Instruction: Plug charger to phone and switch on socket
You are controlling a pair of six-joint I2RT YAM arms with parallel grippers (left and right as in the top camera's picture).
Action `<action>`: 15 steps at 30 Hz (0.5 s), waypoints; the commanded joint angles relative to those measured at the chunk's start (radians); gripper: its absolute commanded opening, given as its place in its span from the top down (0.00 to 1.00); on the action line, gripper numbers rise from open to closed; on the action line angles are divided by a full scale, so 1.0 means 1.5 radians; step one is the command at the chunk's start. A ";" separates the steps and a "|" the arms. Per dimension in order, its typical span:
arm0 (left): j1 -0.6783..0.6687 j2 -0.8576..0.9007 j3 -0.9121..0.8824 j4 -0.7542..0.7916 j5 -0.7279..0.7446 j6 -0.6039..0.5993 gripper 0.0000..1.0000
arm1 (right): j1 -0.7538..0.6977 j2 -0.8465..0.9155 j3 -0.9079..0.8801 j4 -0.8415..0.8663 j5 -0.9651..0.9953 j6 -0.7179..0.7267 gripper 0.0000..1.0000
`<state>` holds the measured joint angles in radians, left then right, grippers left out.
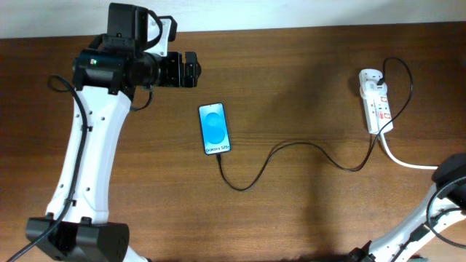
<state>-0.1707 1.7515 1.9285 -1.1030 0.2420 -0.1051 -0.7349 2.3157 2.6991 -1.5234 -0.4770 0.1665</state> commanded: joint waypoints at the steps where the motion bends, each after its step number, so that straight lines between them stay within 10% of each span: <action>1: 0.002 -0.010 0.008 0.001 -0.002 0.004 0.01 | 0.027 -0.018 0.041 -0.022 -0.158 -0.001 0.18; 15: 0.002 -0.010 0.008 0.001 -0.002 0.004 0.01 | 0.266 -0.126 0.077 -0.042 -0.131 -0.019 0.16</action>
<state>-0.1711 1.7515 1.9285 -1.1030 0.2420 -0.1051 -0.4183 2.2017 2.7873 -1.5856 -0.7086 0.1612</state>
